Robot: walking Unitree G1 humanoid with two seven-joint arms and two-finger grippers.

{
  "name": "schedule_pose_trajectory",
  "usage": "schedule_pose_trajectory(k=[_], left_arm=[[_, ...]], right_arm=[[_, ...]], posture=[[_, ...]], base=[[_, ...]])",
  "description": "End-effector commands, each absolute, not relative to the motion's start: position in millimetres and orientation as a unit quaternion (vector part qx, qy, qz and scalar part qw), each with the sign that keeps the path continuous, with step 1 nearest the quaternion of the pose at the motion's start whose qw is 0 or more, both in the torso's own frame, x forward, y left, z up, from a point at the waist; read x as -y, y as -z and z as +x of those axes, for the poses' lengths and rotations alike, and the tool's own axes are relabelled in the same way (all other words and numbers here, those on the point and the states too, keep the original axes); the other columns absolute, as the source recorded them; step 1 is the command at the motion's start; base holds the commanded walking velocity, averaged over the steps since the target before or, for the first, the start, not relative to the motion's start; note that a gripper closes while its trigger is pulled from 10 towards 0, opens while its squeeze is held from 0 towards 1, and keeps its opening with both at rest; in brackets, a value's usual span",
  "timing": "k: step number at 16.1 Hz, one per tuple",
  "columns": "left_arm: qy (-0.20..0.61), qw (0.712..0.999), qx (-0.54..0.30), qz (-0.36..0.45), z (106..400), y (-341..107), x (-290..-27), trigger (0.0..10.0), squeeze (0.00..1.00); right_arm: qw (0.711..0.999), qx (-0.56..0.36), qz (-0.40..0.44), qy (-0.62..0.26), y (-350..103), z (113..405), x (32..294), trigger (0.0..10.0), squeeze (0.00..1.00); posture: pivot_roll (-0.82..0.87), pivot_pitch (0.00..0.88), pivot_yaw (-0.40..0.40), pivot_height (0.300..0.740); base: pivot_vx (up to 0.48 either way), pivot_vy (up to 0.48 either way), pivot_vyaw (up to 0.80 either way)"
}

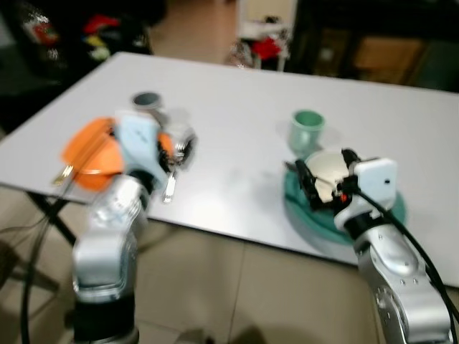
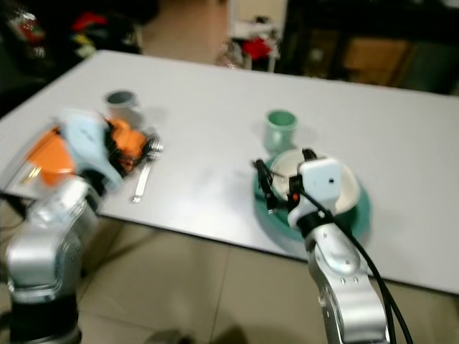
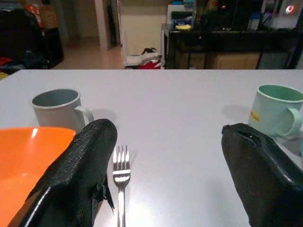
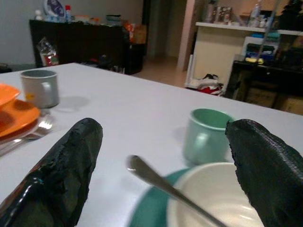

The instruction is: Setting the table

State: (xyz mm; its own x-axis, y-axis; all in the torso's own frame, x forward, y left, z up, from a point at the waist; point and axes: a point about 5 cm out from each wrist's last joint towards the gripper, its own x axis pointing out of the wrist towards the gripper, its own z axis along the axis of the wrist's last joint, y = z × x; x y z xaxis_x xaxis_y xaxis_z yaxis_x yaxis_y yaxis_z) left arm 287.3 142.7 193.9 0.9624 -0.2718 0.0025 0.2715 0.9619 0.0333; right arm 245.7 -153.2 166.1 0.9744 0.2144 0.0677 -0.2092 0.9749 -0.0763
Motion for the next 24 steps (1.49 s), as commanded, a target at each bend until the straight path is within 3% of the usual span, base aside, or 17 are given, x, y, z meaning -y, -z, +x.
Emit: schedule_pose_trajectory(k=[1,3,6,8,10,16,19,24], left_arm=[[0.149,0.988,0.022,0.022,283.9,-202.0,-144.6,10.0,0.0],[0.176,0.984,0.005,0.028,285.0,-203.3,-140.3,10.0,0.0],[0.152,0.986,0.056,0.048,290.6,-217.2,-144.7,10.0,0.0],[0.131,0.99,0.035,0.041,292.4,-208.2,-151.9,10.0,0.0],[0.104,0.987,-0.009,0.123,283.8,-182.4,-161.6,10.0,0.0],[0.098,0.988,-0.007,0.122,276.1,-174.3,-161.9,10.0,0.0],[0.101,0.987,0.001,0.124,275.5,-178.0,-159.0,10.0,0.0],[0.105,0.986,-0.001,0.131,274.4,-179.1,-163.0,10.0,0.0]], right_arm=[[0.992,0.037,-0.031,-0.116,-164.6,245.2,148.9,10.0,0.0],[0.992,0.035,-0.031,-0.118,-161.1,245.1,146.4,10.0,0.0],[0.993,0.037,-0.026,-0.112,-161.4,244.1,149.5,10.0,0.0],[0.994,0.029,-0.022,-0.104,-157.1,245.5,150.6,10.0,0.0],[0.997,0.009,-0.017,-0.07,-149.6,245.4,159.5,10.0,0.0],[0.997,-0.023,0.044,-0.051,-138.7,249.4,162.4,10.0,0.0],[0.995,-0.035,0.079,-0.04,-132.5,249.0,163.9,10.0,0.0],[0.996,-0.032,0.073,-0.05,-129.9,247.2,159.6,10.0,0.0]], posture=[[0.04,0.0,-0.013,0.74],[0.03,0.0,-0.002,0.74],[0.03,0.0,-0.003,0.74],[0.03,0.0,-0.002,0.74],[0.03,0.0,-0.007,0.74],[0.06,0.0,-0.039,0.74],[0.08,0.0,-0.043,0.74],[0.09,0.0,-0.028,0.74]], base=[[0.0,0.0,0.8],[0.0,0.0,0.8],[0.0,0.0,0.8],[0.0,0.0,0.8],[0.0,0.0,0.8],[0.0,0.0,0.78],[0.0,0.0,0.0],[0.0,0.41,0.0]])
